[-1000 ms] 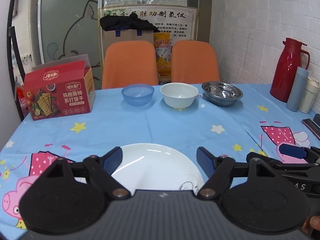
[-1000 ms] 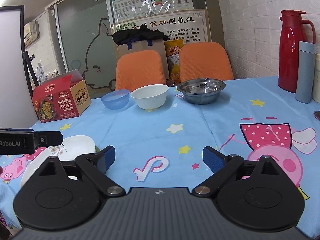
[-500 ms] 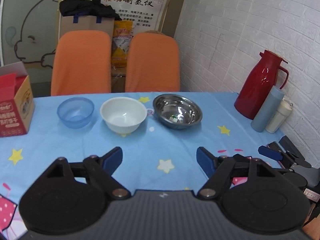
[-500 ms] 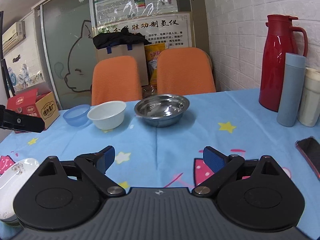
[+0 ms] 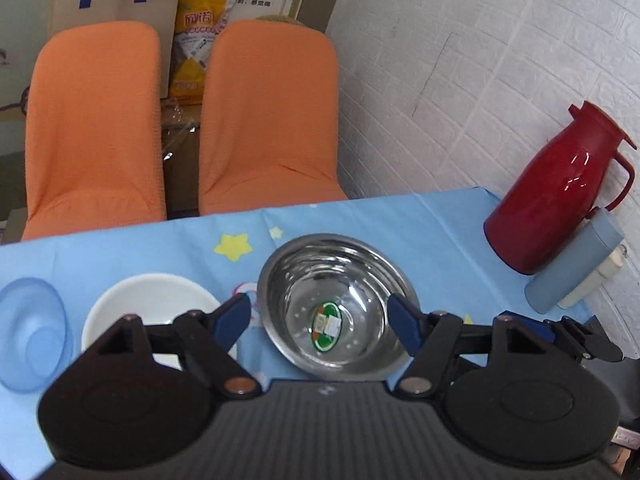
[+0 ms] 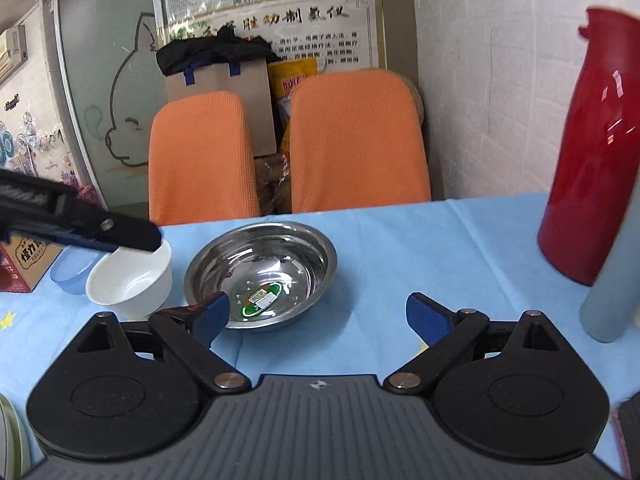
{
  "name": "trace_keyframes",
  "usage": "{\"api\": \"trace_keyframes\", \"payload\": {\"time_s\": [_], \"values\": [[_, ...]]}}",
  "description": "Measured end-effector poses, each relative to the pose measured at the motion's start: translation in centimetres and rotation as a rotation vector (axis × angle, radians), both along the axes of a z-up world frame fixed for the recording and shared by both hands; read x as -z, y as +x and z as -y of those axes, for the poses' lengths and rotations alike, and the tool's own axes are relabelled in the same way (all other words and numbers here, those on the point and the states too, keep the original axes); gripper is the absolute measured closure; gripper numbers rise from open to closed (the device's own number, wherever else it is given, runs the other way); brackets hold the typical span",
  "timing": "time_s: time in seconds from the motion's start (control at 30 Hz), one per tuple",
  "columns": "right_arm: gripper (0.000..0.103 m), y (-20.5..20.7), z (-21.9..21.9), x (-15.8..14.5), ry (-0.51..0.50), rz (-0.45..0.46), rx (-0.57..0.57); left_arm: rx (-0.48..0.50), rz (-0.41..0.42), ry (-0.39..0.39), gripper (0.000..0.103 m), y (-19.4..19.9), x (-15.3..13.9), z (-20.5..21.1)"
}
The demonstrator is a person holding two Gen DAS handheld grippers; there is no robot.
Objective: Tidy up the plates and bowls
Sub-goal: 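Lower the right gripper onto the steel bowl rim and close it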
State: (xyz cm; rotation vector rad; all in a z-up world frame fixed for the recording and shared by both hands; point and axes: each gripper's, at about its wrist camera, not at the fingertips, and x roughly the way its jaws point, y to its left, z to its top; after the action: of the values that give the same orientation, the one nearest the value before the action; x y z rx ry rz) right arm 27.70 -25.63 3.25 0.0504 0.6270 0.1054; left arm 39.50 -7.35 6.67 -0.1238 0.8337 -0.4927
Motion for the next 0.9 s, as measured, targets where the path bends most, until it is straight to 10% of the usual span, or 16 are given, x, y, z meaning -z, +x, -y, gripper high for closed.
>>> {"api": "trace_keyframes", "payload": {"time_s": [0.43,0.73,0.83,0.9], "values": [[0.0,6.7,-0.7,3.5,0.003,-0.099,0.002,0.064,-0.058,0.185,0.041,7.1,6.1,3.4],[0.0,7.2,-1.4,4.7,0.035,-0.137,-0.015,0.103,-0.043,0.245,0.071,6.5,6.9,4.5],[0.03,7.0,-2.1,4.8,0.009,-0.125,-0.03,0.084,-0.039,0.26,0.084,6.3,7.0,4.5],[0.03,6.8,-2.5,4.7,-0.011,-0.121,-0.026,0.07,-0.033,0.256,0.084,6.0,6.8,4.5]]}}
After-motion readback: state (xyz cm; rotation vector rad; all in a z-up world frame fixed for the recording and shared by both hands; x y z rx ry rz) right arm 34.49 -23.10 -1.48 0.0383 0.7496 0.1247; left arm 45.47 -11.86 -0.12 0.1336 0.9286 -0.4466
